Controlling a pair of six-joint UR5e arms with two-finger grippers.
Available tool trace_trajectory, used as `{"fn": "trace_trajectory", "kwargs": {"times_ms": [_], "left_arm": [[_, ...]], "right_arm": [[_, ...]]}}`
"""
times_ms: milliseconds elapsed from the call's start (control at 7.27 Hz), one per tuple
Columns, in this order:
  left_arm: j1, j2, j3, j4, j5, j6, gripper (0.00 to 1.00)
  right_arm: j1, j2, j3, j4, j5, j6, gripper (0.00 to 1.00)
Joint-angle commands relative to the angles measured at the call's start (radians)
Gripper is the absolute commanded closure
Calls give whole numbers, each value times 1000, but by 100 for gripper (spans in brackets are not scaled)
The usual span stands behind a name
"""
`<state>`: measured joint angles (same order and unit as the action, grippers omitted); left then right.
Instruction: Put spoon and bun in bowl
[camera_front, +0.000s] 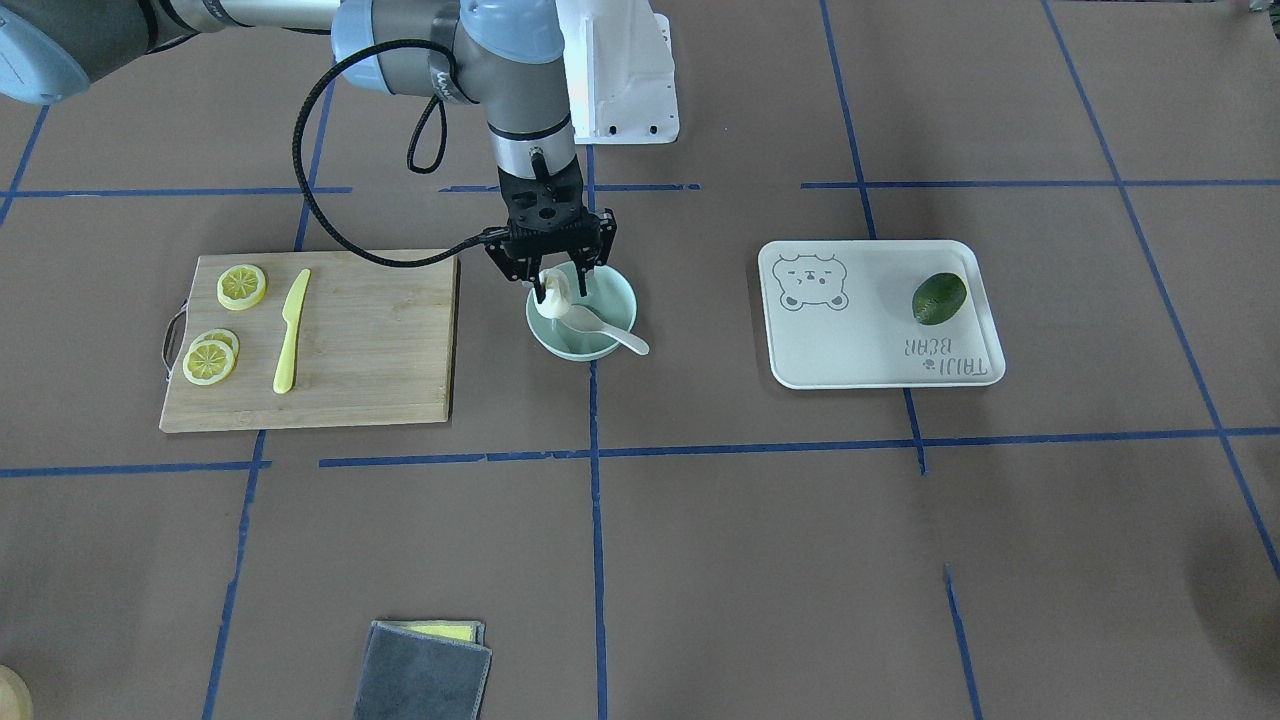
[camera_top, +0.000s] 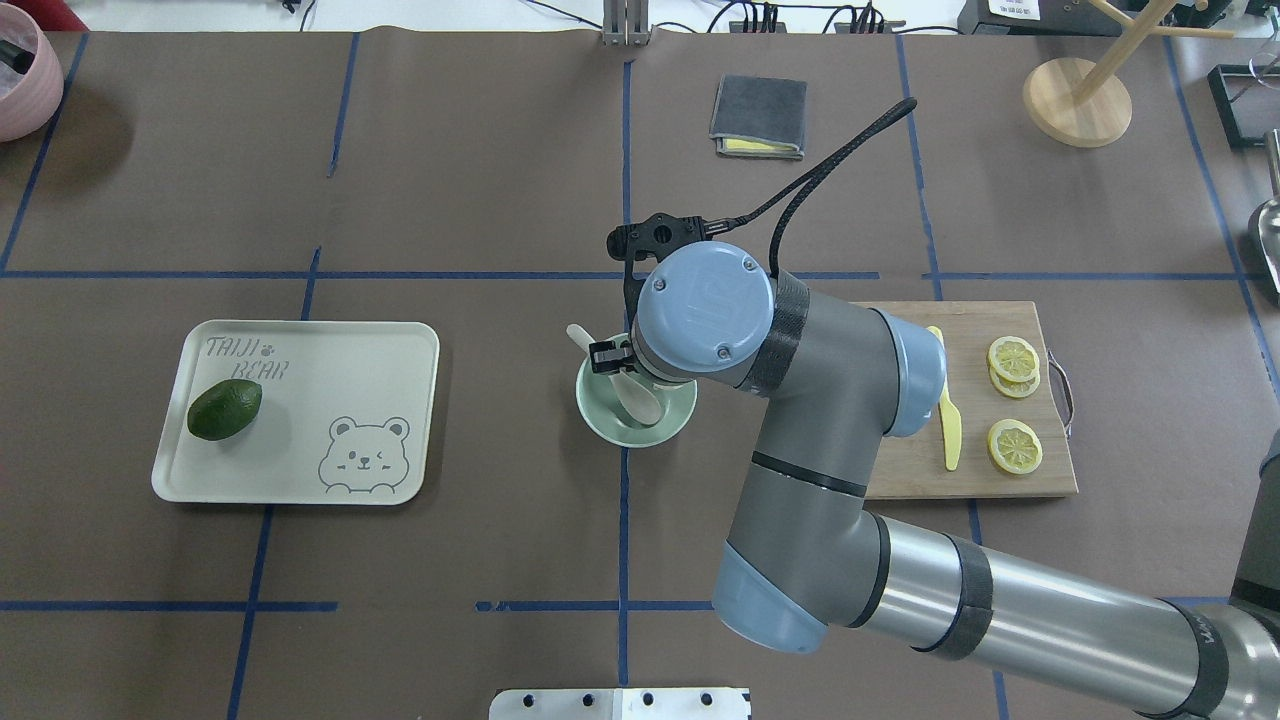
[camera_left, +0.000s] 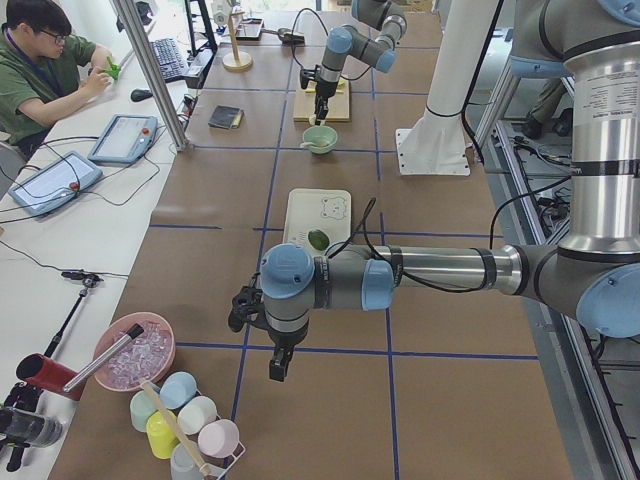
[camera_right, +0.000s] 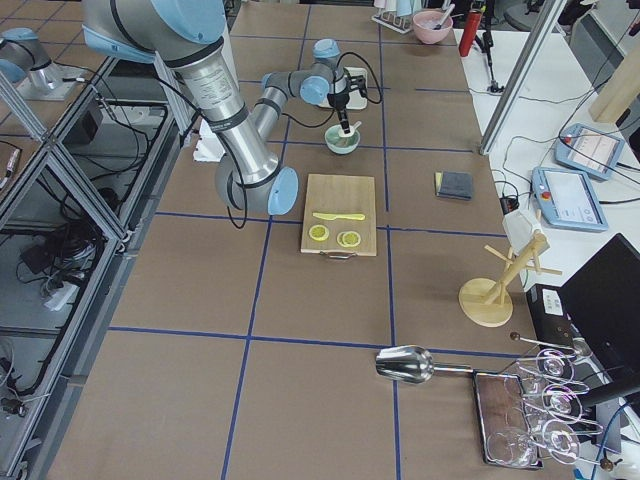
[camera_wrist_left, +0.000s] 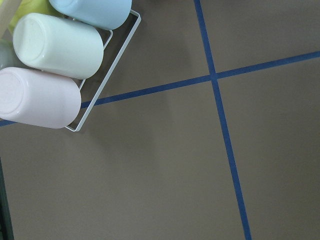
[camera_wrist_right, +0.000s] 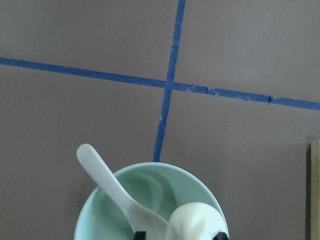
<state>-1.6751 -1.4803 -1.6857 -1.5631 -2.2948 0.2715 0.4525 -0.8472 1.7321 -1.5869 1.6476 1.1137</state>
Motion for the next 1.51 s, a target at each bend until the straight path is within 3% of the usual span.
{"fn": "trace_trajectory", "kwargs": {"times_ms": [0,275,550,1101,1376], "left_arm": [[0,0,0,0,0,0,0],[0,0,-2,0,0,0,0],[0,-2,0,-2,2,0,0],[0,38,-5,58,-14,2,0],[2,31,-12,78,-72,-11,0]], "right_arm": [[-2,0,4,-2,-2,-2,0],[8,-3,10,-2,4,-18,0],[127,-16,21,-4,131,-102,0],[574,-209,21,-16,507,-699,0],[761,-356,11,-18,590,-1040,0]]}}
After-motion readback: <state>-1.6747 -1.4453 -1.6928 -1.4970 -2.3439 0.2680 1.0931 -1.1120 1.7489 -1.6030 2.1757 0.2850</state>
